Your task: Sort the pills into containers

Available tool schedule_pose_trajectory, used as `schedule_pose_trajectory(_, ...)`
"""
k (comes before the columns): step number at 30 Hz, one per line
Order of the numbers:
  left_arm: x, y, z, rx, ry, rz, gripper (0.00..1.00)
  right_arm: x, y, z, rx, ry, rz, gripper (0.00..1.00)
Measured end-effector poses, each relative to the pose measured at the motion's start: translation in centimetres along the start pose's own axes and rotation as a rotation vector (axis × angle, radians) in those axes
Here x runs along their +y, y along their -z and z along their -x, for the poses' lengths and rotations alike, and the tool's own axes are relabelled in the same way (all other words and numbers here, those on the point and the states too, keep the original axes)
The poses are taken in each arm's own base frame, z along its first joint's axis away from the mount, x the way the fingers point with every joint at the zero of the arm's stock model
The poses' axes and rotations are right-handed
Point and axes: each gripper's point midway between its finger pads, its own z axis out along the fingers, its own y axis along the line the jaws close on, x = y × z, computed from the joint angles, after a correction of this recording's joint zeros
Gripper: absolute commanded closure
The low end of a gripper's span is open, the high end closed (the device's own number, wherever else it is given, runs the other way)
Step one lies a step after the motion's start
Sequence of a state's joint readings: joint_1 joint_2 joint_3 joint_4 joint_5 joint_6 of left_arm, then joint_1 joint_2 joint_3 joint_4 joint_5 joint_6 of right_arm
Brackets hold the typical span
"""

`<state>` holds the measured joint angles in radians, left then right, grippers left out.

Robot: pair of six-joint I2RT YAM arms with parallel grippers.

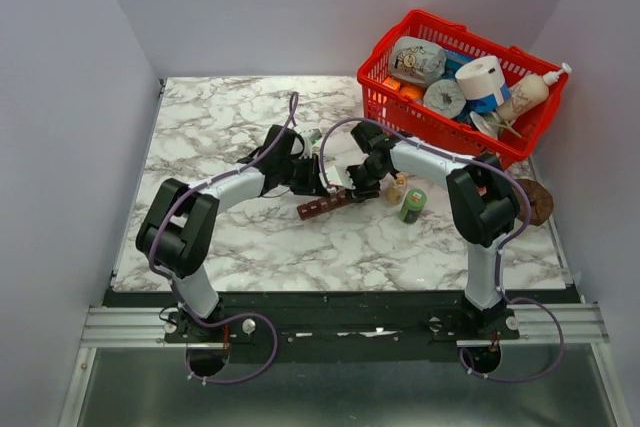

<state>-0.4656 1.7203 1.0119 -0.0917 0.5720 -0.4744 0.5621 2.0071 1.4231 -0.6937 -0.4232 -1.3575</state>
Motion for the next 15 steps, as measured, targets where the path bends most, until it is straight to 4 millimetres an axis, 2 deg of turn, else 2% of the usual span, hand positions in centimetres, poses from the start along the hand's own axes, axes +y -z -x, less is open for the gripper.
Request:
schedule_pose_trajectory(4,-0.8,0.3,0.0,0.000,0.004,-0.034,0.86,-0.1,0.0,0.0,0.000,-0.002,-0.003,0.53)
schedule_pose_trajectory(8,-0.8,0.3,-0.7,0.017,0.013,-0.043,0.87,-0.2,0.0,0.0,0.003,-0.002,-0.006,0.53)
schedule_pose_trajectory(12,0.0,-0.1,-1.7,0.050,0.031,-0.028,0.87,-0.3,0.0,-0.1,0.006,-0.004,-0.008,0.53)
schedule_pose_trajectory(15,1.6,-1.0,-3.2,0.093,0.061,0.005,0.87,-0.3,0.0,-0.1,0.007,-0.004,-0.008,0.53)
